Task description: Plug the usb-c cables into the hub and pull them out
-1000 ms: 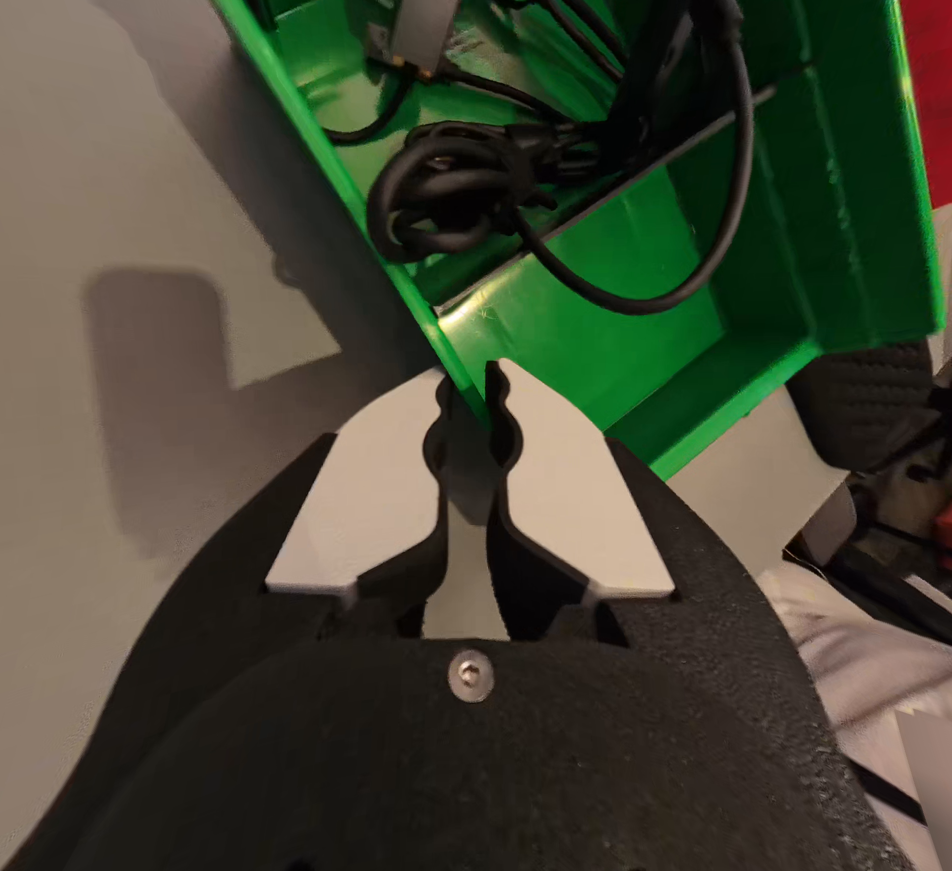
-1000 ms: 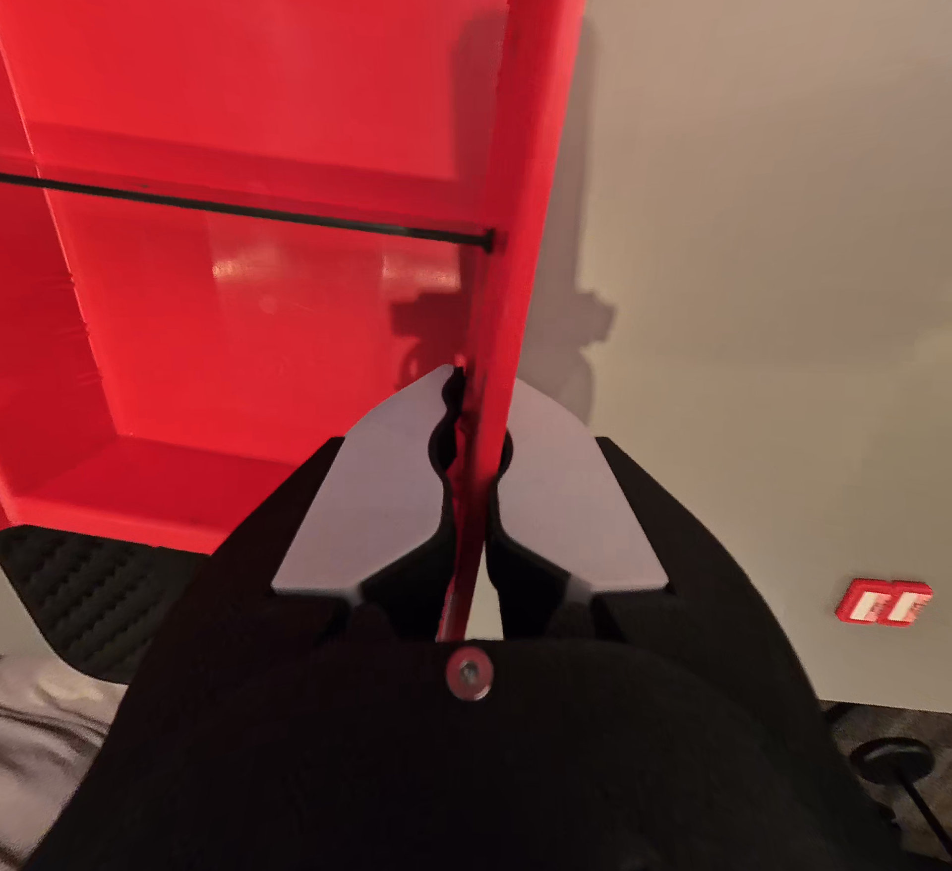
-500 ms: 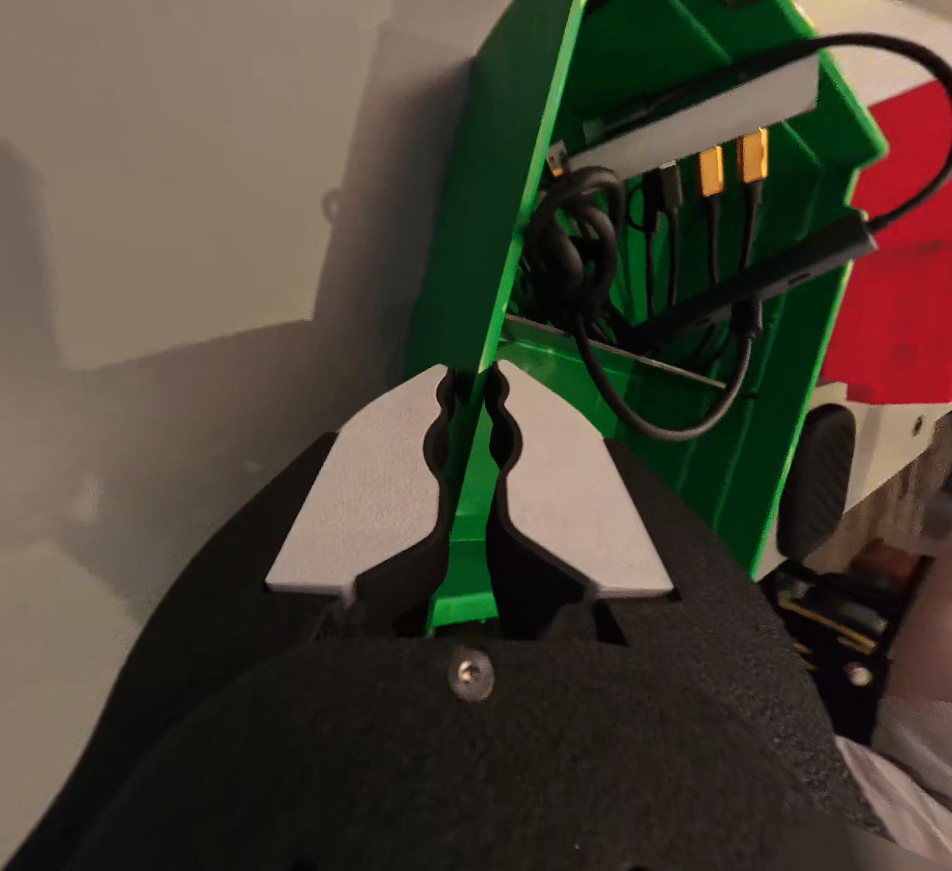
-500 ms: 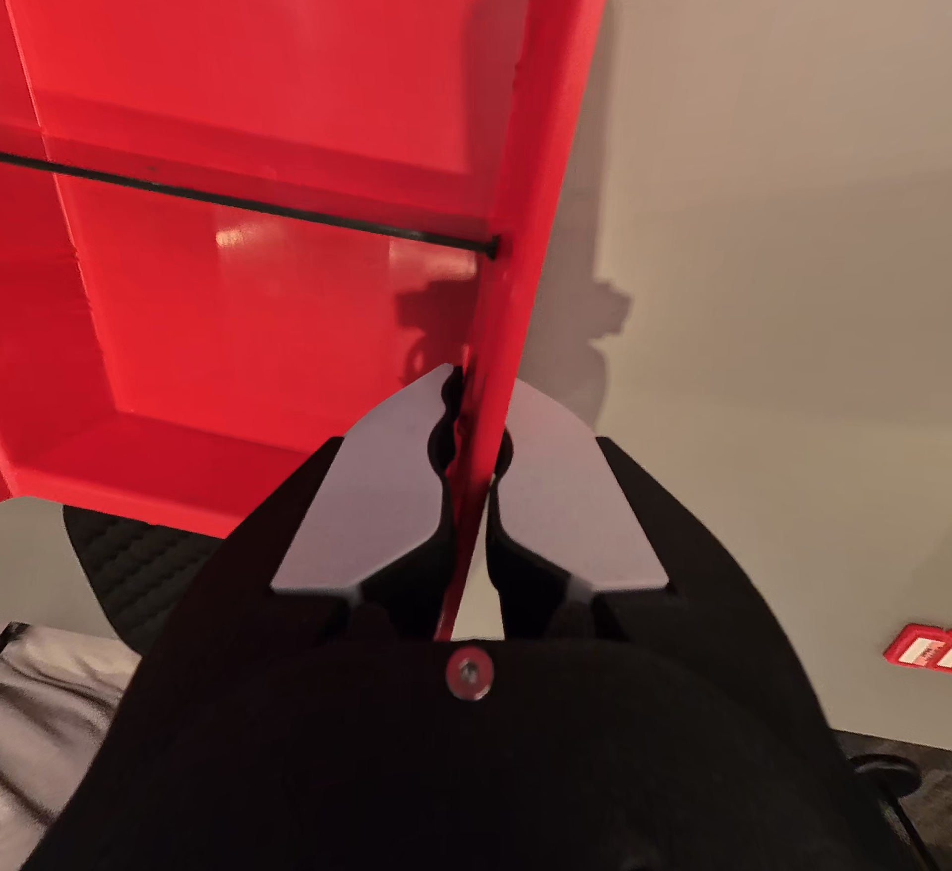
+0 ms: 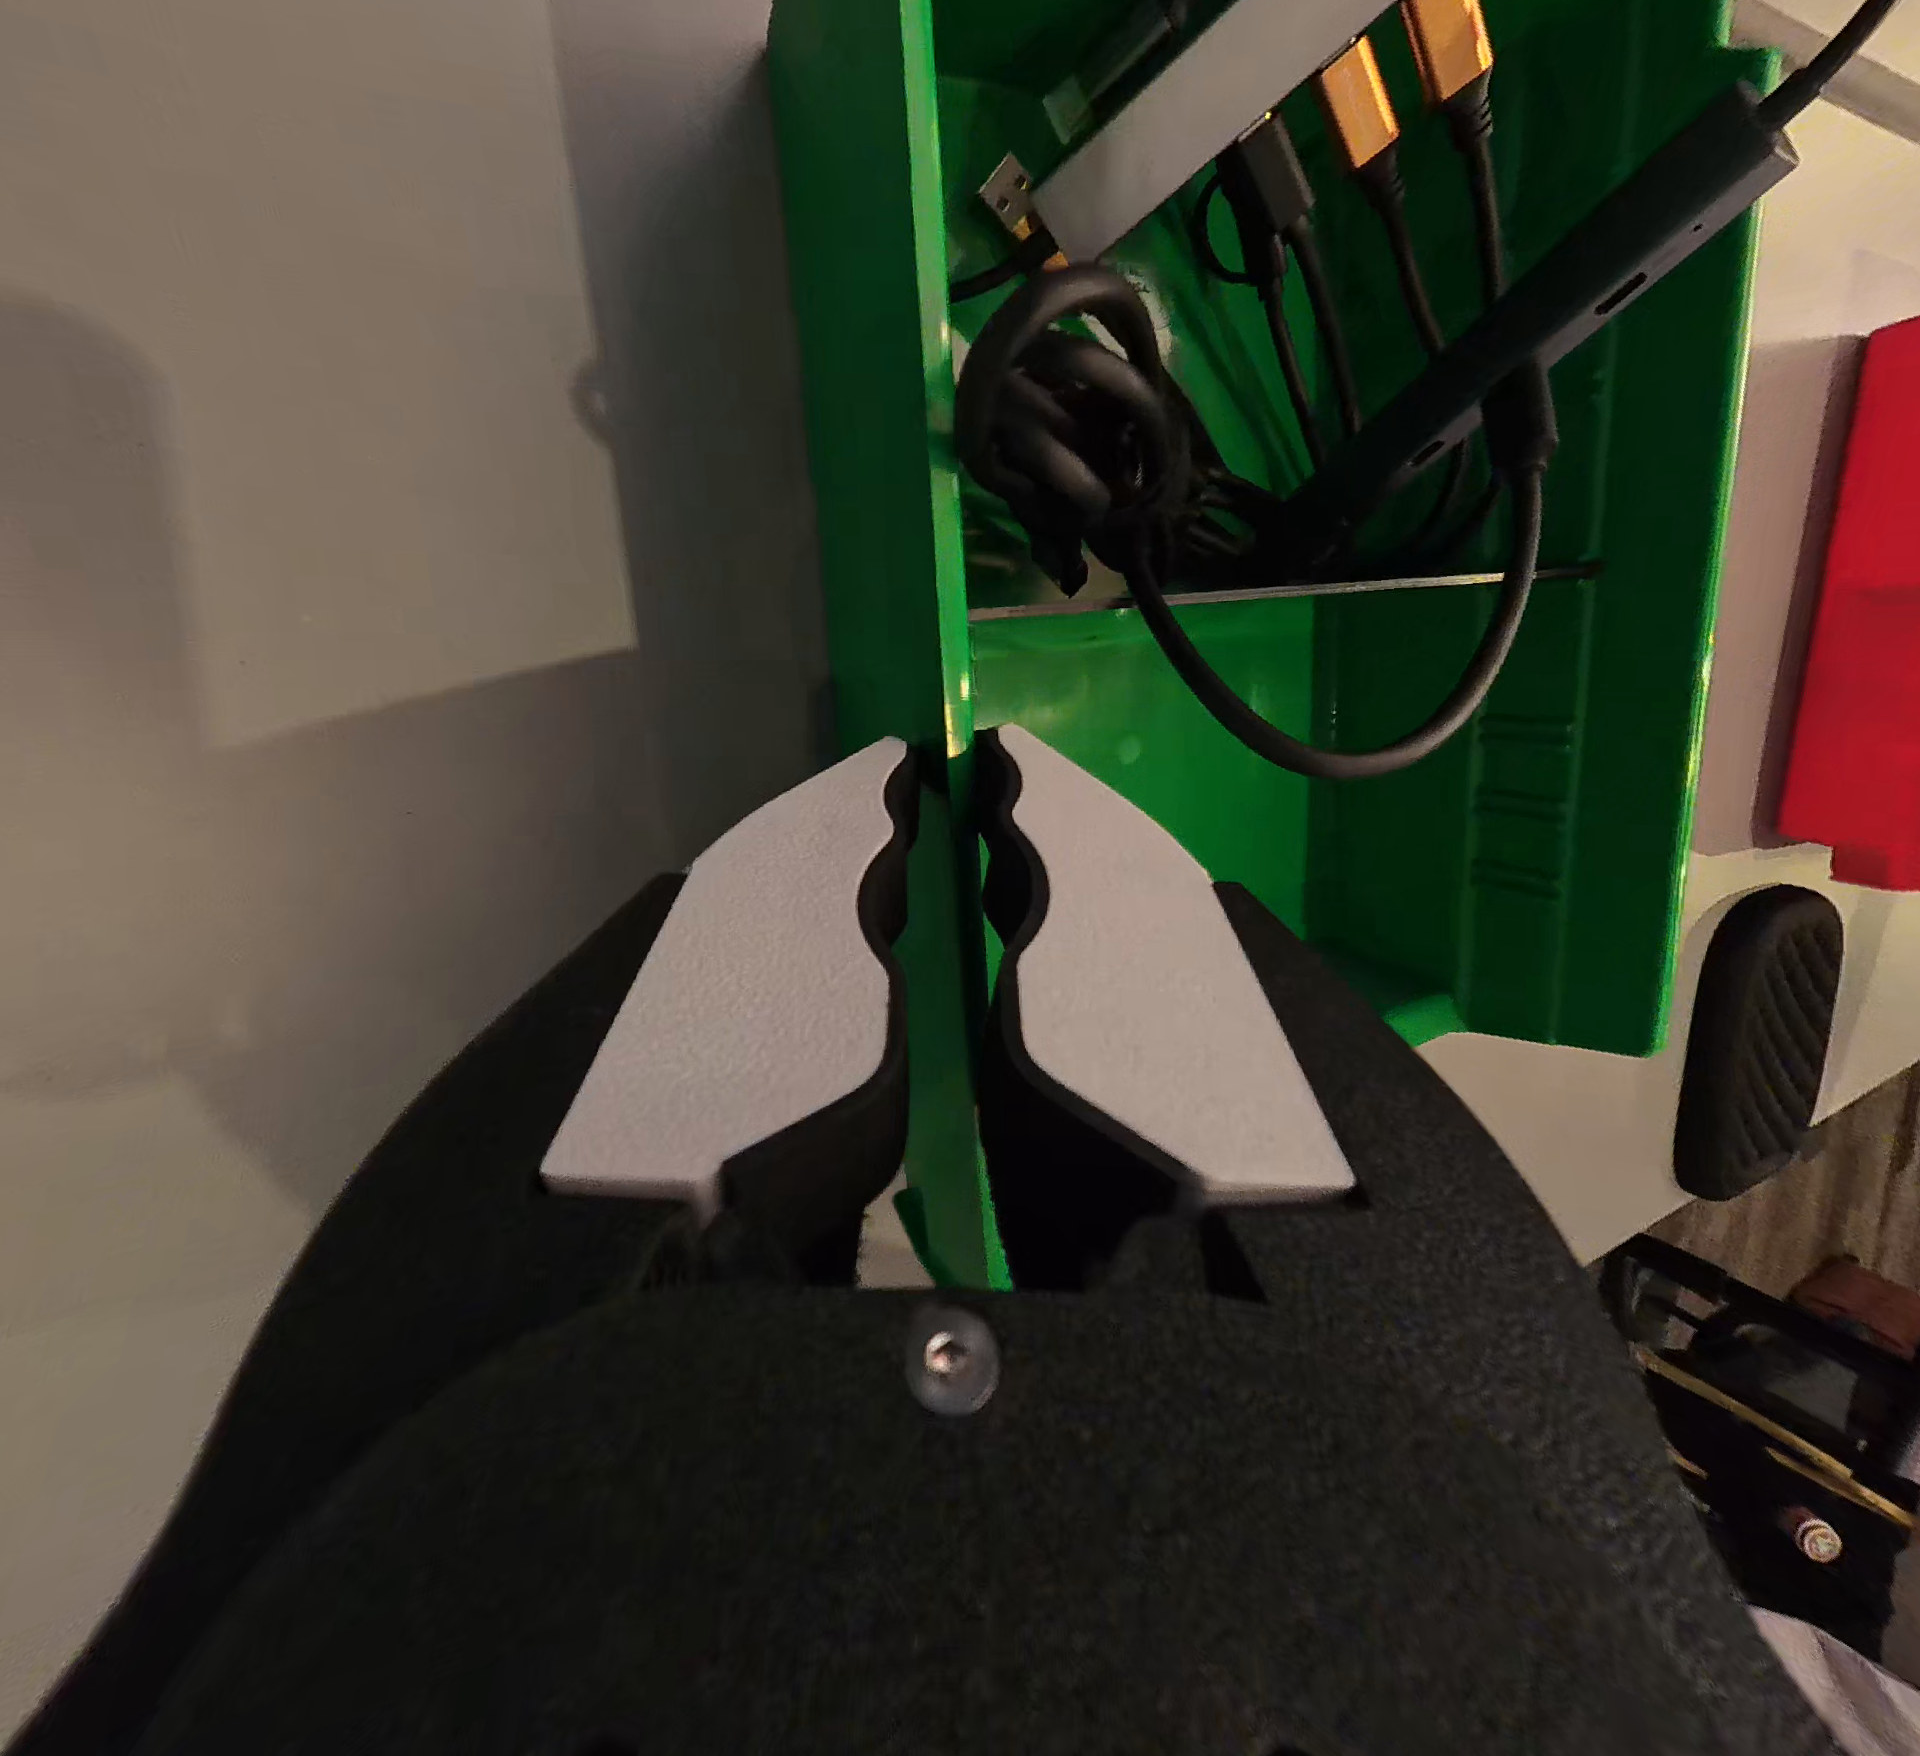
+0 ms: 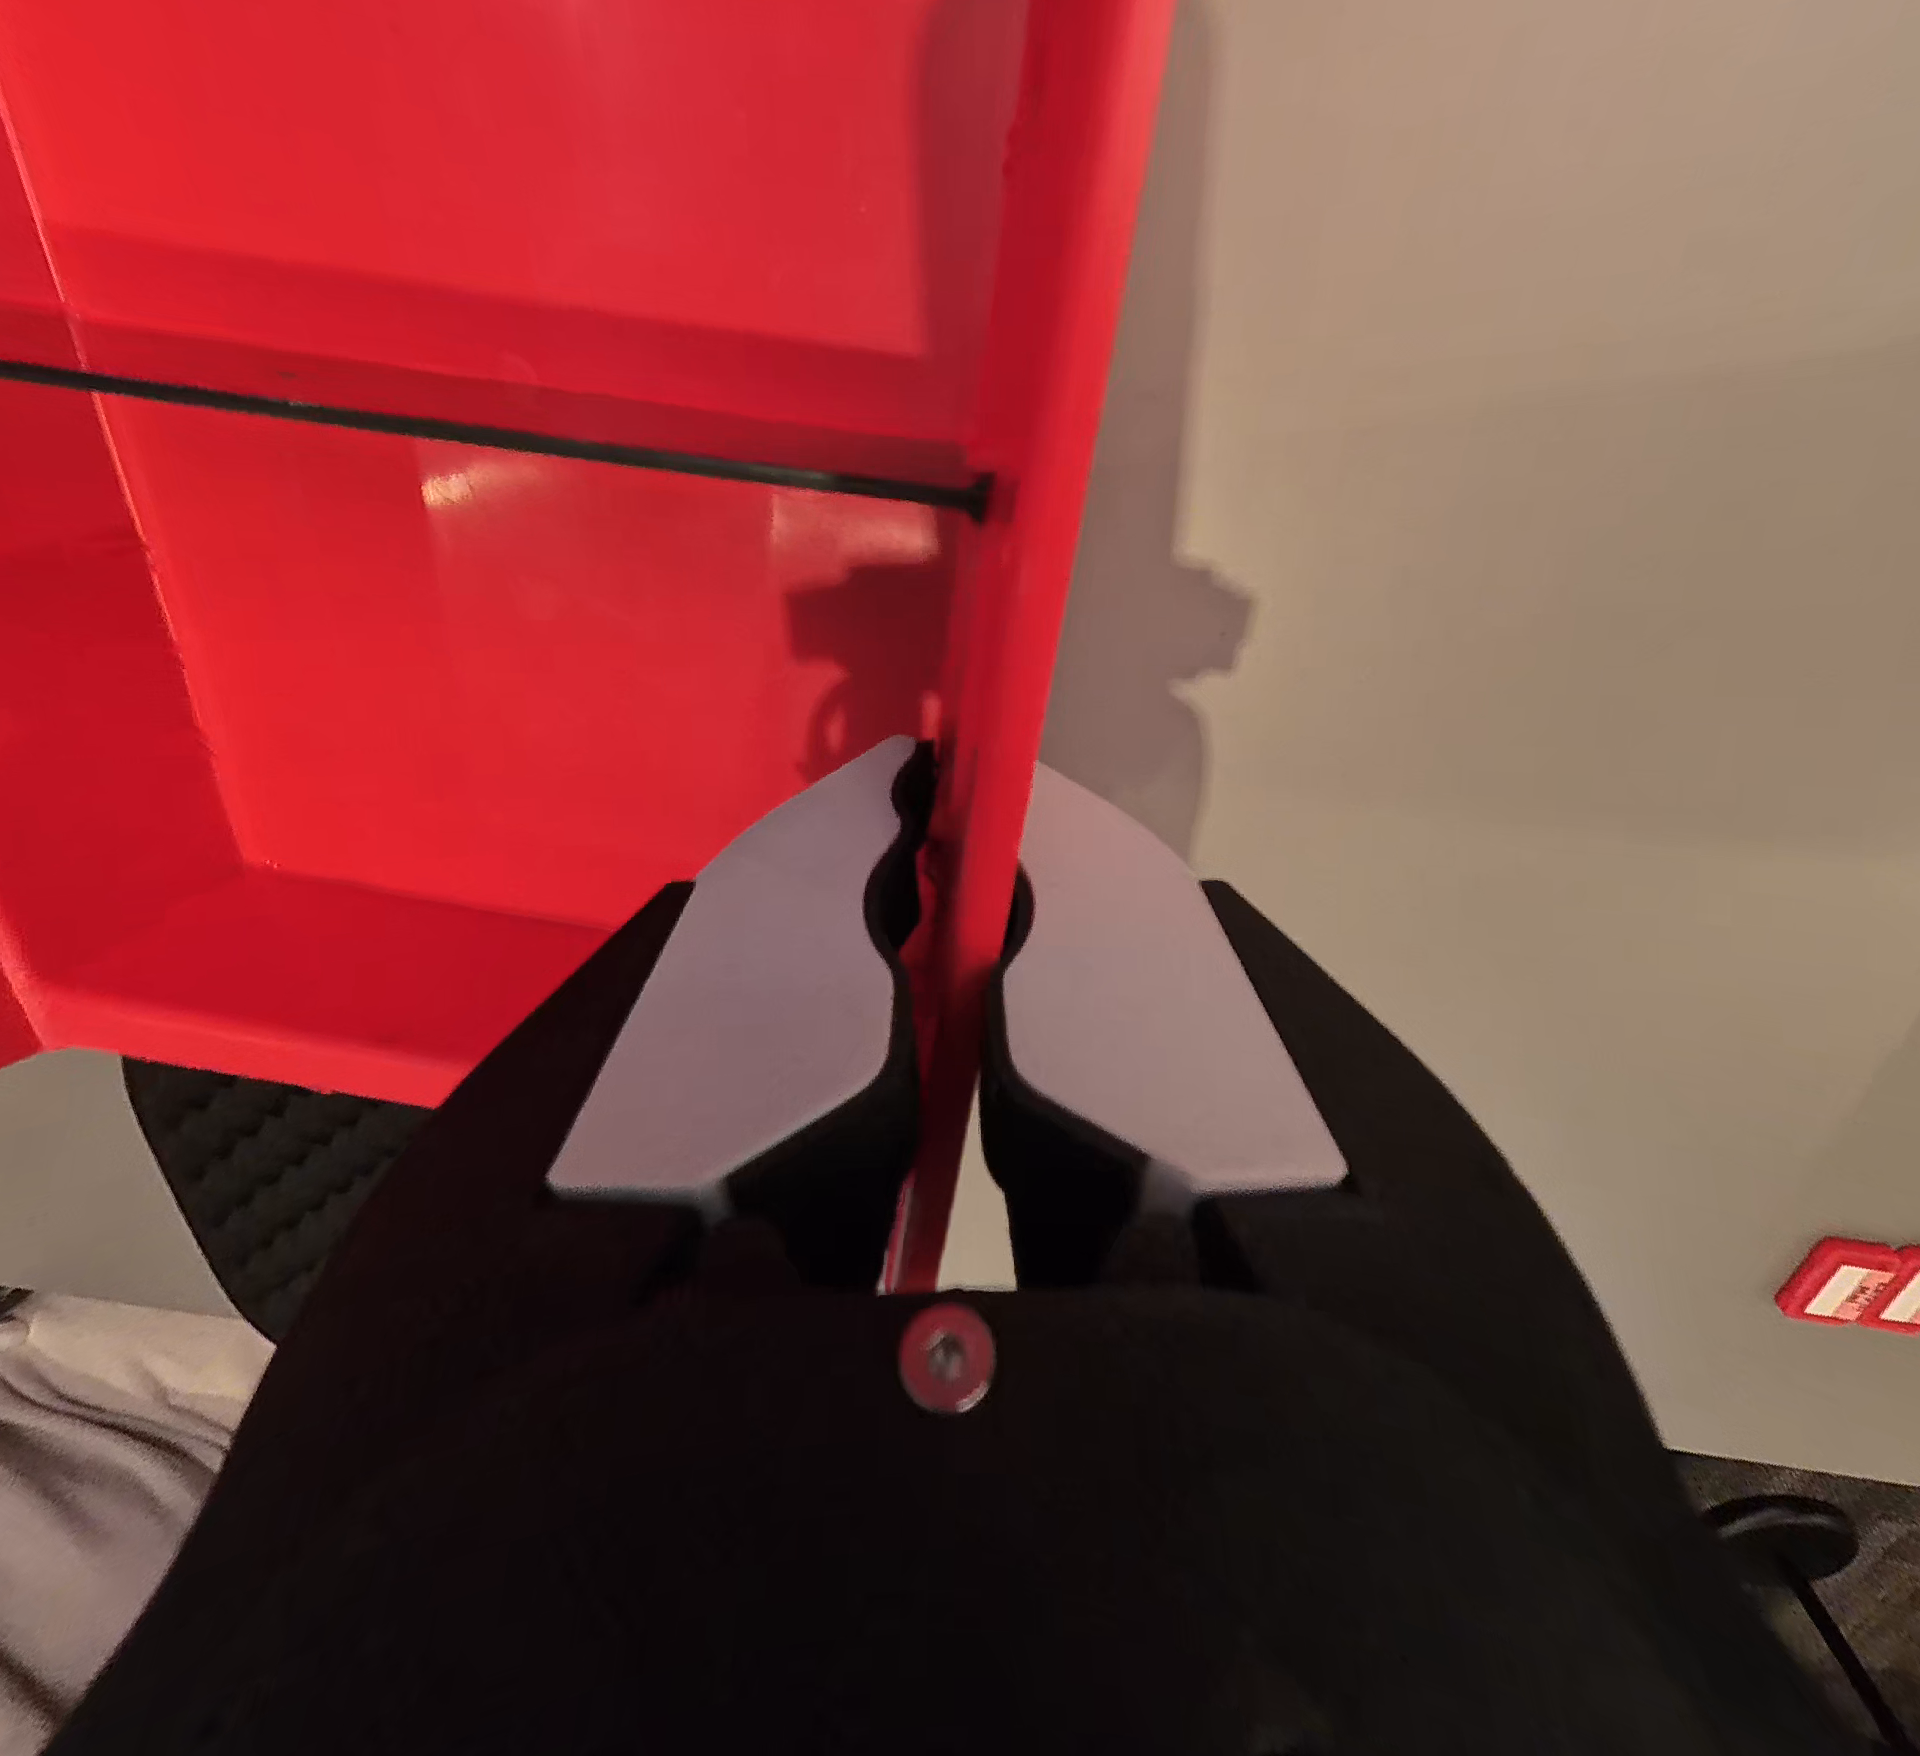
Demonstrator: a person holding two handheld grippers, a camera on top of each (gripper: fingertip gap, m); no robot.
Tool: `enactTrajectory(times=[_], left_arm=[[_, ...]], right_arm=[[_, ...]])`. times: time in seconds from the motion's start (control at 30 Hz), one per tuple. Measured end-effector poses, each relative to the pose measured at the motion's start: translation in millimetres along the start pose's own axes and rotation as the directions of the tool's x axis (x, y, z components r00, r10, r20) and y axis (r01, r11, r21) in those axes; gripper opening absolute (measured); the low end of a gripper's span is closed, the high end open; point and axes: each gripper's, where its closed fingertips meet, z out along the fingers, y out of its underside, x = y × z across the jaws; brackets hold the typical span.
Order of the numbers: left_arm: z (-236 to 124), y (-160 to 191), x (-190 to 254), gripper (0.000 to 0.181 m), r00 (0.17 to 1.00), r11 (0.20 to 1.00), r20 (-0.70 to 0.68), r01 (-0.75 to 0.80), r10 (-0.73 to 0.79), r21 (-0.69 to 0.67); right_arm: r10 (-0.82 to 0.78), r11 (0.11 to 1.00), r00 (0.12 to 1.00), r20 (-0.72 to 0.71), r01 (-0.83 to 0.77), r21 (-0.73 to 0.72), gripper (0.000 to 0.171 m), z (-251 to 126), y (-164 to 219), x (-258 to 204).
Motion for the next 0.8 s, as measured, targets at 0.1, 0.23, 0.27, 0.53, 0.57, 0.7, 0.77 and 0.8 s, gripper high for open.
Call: enactTrajectory(times=[0.1,0.23,0.27,0.53,0.57,0.7,0.77,0.8], left_arm=[[0,0,0,0.009,1.0,1.0,-0.022,0.0,0.0,0.006],[-1,0,1,0.01,0.997,1.0,-0.07,0.022,-0.021,0.017],[-1,0,0,0.01,0.997,0.999,-0.073,0.026,-0.025,0.018],[-5,3,-4,0.01,0.998,0.999,-0.063,0.032,-0.031,0.012],[-5,3,-4,0.01,0.997,0.999,-0.064,0.036,-0.035,0.011],[-6,4,-5,0.01,0.997,0.999,-0.07,0.044,-0.043,0.015],[-6,4,-5,0.01,0.997,0.999,-0.069,0.038,-0.037,0.015],[-6,3,-5,0.01,0.997,0.999,-0.069,0.039,-0.038,0.016]], right_arm=[[0.027,1.0,1.0,0.006,-0.027,0.013,0.008,1,-6,0],[0.061,0.998,0.998,0.018,-0.062,0.014,0.007,2,-10,3],[0.069,0.997,0.997,0.017,-0.069,0.016,0.007,2,-12,4],[0.093,0.995,0.996,0.006,-0.093,0.03,0.007,3,-9,-3],[0.083,0.996,0.997,0.006,-0.083,0.035,0.007,3,-9,-5],[0.059,0.997,0.998,0.001,-0.059,0.045,0.007,4,-9,-8],[0.053,0.997,0.999,0.011,-0.053,0.049,0.006,4,-10,-7],[0.049,0.997,0.999,0.016,-0.05,0.052,0.006,4,-10,-8]])
